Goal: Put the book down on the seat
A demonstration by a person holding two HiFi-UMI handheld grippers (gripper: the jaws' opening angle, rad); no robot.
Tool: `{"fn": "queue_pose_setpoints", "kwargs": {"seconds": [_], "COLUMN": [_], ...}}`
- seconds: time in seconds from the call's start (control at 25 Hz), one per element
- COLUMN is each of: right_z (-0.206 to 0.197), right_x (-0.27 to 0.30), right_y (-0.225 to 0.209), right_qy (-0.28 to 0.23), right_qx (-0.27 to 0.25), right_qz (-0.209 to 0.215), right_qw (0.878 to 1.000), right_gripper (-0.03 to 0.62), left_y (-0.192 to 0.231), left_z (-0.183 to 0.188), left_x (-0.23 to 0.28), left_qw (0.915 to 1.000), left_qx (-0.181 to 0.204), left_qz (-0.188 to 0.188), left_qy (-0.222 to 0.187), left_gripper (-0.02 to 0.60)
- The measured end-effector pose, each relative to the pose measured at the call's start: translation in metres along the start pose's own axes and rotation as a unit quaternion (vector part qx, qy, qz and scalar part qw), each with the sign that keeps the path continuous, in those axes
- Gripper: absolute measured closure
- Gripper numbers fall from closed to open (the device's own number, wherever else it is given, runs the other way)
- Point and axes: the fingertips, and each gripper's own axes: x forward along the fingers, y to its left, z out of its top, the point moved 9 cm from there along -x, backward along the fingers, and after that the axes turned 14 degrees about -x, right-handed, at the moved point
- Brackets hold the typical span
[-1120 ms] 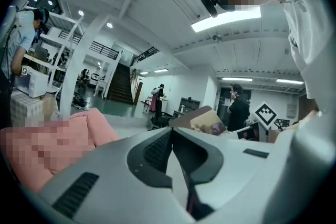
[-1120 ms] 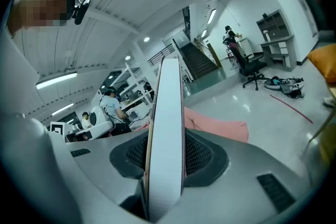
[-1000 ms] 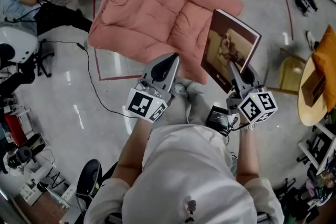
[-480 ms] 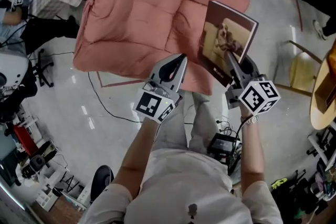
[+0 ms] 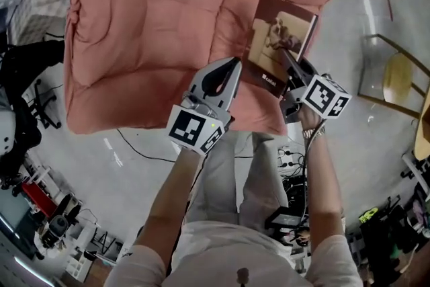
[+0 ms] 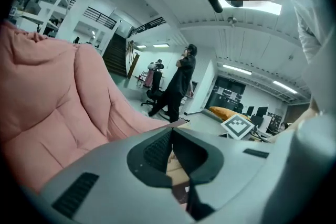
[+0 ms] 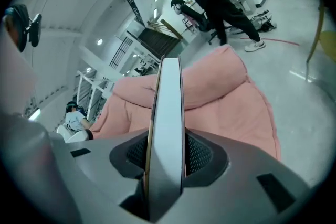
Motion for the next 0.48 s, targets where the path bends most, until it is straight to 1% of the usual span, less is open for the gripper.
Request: {"fn": "queue_pose_setpoints", "kwargs": {"seconds": [0.16,0.32,0.4,0.48], "right_z": [-0.035,-0.059,-0.067,-0.071], "right_x": [0.035,0.086,0.101,0.104], "right_y": [-0.024,-0.039,-0.05,-0.062], "right_qy": [0.023,0.036,0.038,0.036], "right_qx": [0.003,0.019,0.033,0.046], "right_qz": [-0.017,-0.008,-0.008,-0.01], "right_qw": [1.0,0.999,0.999,0.998], "right_gripper": [0.441,0.441,0.441,0.441], "left_y": [0.026,0.064,0.071,0.068], "left_z": [-0.031,-0.049,-0.058,-0.066], "left_x": [0.011,0.019,0.026,0.03], "left_qw": [0.9997,0.9992,0.9989,0.9987], "left_qx": [-0.014,-0.023,-0.029,-0.033], "left_qz": [-0.006,-0.009,-0.014,-0.016], "left_qy": [0.022,0.03,0.034,0.036], "left_gripper": [0.574,0.574,0.574,0.574]}}
